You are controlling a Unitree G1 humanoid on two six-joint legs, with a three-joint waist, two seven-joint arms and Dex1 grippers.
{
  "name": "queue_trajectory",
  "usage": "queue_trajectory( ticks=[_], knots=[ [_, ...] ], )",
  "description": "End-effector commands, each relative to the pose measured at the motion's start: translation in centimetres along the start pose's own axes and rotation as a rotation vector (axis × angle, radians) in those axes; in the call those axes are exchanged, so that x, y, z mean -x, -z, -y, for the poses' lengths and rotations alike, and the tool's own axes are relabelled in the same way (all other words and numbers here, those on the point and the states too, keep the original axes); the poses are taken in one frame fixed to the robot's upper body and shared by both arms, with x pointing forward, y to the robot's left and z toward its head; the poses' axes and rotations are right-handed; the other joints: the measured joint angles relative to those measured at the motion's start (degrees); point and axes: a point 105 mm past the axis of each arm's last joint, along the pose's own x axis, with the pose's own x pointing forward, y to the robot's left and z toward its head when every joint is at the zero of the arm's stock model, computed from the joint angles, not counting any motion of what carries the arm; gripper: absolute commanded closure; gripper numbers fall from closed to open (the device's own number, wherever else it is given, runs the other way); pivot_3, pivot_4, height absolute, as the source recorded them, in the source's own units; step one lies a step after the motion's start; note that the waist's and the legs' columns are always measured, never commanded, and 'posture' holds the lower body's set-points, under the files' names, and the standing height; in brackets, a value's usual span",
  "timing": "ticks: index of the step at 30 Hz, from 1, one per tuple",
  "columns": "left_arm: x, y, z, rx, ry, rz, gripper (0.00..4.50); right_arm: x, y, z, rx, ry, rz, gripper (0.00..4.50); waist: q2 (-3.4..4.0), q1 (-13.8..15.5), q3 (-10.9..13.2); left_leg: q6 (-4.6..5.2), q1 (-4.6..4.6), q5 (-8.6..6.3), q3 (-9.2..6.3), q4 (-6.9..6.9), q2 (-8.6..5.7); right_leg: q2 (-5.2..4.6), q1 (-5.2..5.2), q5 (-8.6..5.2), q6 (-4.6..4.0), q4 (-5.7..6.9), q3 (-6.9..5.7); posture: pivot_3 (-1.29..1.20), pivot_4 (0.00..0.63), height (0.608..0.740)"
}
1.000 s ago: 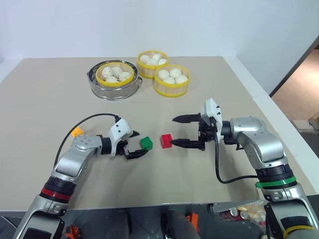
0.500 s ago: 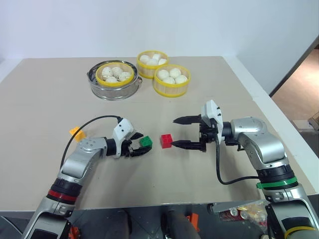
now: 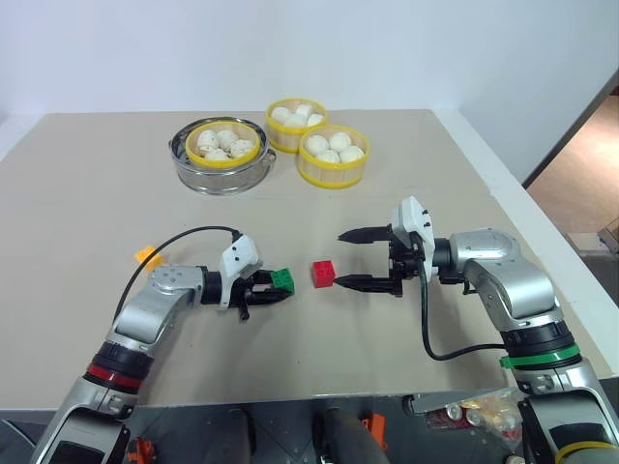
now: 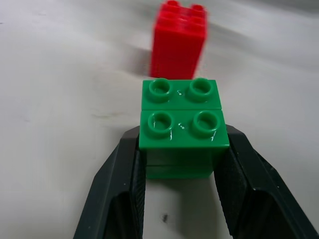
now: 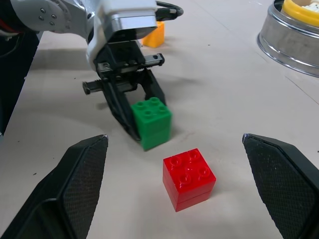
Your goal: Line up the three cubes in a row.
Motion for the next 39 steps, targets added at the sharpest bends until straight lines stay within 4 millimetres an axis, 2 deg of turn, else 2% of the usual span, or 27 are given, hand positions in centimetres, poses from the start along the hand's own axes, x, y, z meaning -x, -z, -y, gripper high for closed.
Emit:
queue_trajectory(
  ticks=[1, 7, 20, 39],
  knots=[
    [0.2, 0.1, 0.1, -0.058, 0.030, -0.023, 3.18, 0.1, -0.9, -0.3, 0.047, -0.014, 0.005, 0.00, 0.00, 0.0, 0.0, 0.00, 0.00, 0.00, 0.01, 0.00, 0.00, 0.00, 0.00, 0.00, 0.00, 0.00, 0.01, 0.00, 0.150, 0.740],
    [0.2, 0.1, -0.1, -0.068, 0.019, -0.020, 3.18, 0.2, -0.9, -0.3, 0.048, -0.013, 0.003, 0.00, 0.00, 0.0, 0.0, 0.00, 0.00, 0.00, 0.01, 0.00, 0.00, 0.00, 0.00, 0.00, 0.00, 0.00, 0.01, 0.00, 0.150, 0.740],
    [0.7, 0.1, -2.0, -0.136, -0.015, -0.034, 3.18, 0.2, -0.8, -0.3, 0.048, -0.009, -0.004, 0.00, 0.00, 0.0, 0.0, 0.03, 0.04, 0.02, -0.01, 0.01, 0.00, 0.05, 0.00, 0.11, -0.02, 0.00, 0.05, 0.00, 0.150, 0.740],
    [0.0, 0.5, -1.4, -0.134, 0.077, -0.071, 3.18, 0.2, -0.7, -0.4, 0.046, -0.008, -0.008, 0.00, 0.01, 0.0, 0.0, 0.03, 0.04, 0.02, 0.01, 0.01, 0.00, 0.08, 0.00, 0.11, -0.02, 0.00, 0.09, 0.00, 0.150, 0.740]
  ],
)
